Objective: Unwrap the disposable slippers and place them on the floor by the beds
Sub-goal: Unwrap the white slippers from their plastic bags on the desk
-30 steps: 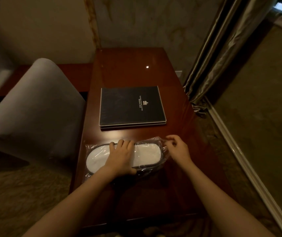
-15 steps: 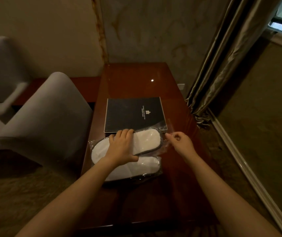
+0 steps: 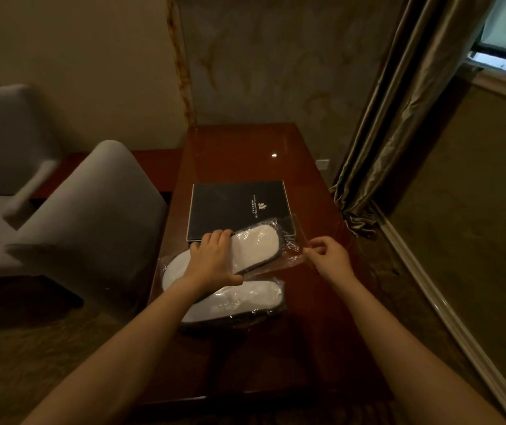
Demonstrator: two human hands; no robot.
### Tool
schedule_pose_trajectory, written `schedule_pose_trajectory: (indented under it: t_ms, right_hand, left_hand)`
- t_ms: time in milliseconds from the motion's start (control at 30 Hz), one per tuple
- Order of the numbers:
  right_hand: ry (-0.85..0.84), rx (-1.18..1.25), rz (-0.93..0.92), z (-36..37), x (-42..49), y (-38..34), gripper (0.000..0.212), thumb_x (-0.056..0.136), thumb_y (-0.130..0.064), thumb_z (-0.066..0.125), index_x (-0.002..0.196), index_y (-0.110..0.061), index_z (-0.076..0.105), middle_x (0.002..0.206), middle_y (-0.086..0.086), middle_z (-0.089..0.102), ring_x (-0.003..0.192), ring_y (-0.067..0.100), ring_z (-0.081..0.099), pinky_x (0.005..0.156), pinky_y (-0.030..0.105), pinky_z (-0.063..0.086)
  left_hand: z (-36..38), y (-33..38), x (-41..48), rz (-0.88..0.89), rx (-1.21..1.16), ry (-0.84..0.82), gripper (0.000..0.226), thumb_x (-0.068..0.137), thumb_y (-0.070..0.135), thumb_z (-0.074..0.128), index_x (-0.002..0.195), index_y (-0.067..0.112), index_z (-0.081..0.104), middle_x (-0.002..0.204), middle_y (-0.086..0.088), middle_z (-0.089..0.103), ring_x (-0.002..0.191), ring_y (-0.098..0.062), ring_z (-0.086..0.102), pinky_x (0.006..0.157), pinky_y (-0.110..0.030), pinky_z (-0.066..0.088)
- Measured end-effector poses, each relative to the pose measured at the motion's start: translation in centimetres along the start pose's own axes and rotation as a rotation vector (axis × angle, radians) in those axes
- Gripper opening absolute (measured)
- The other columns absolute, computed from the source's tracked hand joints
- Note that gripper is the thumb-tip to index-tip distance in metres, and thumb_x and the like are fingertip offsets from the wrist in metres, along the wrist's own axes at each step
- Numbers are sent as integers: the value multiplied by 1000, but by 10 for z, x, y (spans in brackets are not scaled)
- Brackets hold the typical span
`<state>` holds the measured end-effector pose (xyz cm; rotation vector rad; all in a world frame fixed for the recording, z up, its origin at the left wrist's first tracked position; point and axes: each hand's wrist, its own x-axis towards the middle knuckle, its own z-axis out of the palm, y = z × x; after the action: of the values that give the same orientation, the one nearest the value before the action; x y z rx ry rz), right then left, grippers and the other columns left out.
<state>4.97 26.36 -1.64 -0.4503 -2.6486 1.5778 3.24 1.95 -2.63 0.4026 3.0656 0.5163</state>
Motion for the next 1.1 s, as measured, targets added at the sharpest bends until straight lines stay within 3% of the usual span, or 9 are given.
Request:
schedule_pose_trajectory:
  t_ms: [100, 200, 333, 533, 667, 867, 1000, 1100]
  right_hand:
    - [241, -160, -278, 1, -8, -15, 24, 85, -17, 61, 108, -15, 56, 99, -6, 52, 86, 8, 52, 69, 17, 41]
    - [139, -283, -523, 5, -13, -31, 16, 86, -19, 60, 102, -16, 60, 100, -5, 56, 94, 7, 49, 76, 16, 40]
    - [-130, -157, -383, 7, -10, -43, 25, 85, -22, 62, 109, -15, 57, 108, -2, 59, 96, 9, 52, 79, 19, 45]
    - [-273, 20, -306, 2, -8, -48, 27, 92, -20, 52, 118, -14, 55, 115, 7, 61, 100, 17, 58, 75, 22, 51]
    - [-420, -31, -284, 1, -8, -55, 39, 88, -19, 58, 126, -16, 48, 115, 2, 55, 100, 16, 56, 69, 20, 52]
    - [-331, -22, -351, 1, -4, -67, 35, 88, -20, 58, 122, -17, 53, 114, 3, 56, 102, 19, 56, 83, 32, 54]
    - [-281, 15, -352, -11, 2, -69, 27, 87, -19, 58, 114, -17, 56, 101, -4, 56, 97, 19, 57, 74, 28, 55]
    - [-319, -211, -346, -16, 7, -67, 24, 85, -20, 60, 107, -17, 53, 102, -1, 55, 92, 17, 57, 66, 20, 50]
  left_hand:
    - [-4, 0, -5, -2, 42, 10, 102, 56, 53, 74, 139, 19, 27, 140, -1, 38, 129, -22, 34, 107, -47, 28]
    - [-7, 4, -10, 8, 54, 15, 102, 58, 54, 74, 140, 19, 25, 141, 0, 37, 129, -22, 34, 108, -46, 27]
    - [-11, 11, -13, 30, 55, 34, 101, 59, 55, 73, 141, 21, 24, 142, 1, 36, 130, -21, 33, 109, -45, 26]
    - [-16, 11, -19, 26, 75, 51, 103, 59, 54, 73, 142, 20, 22, 143, 1, 34, 131, -21, 31, 109, -45, 24]
    - [-15, 15, -20, 51, 125, 74, 105, 58, 57, 71, 142, 20, 21, 142, 0, 34, 130, -22, 31, 109, -48, 24]
    - [-11, 13, -19, 52, 119, 131, 110, 58, 62, 69, 145, 21, 16, 144, 0, 32, 132, -21, 30, 110, -45, 25]
    - [-15, 3, -16, 37, 145, 101, 116, 56, 63, 70, 146, 19, 13, 148, -2, 27, 136, -23, 26, 112, -45, 23]
    - [-15, 0, -15, 55, 218, 65, 117, 55, 64, 70, 146, 19, 13, 147, -3, 27, 135, -24, 27, 112, -46, 24]
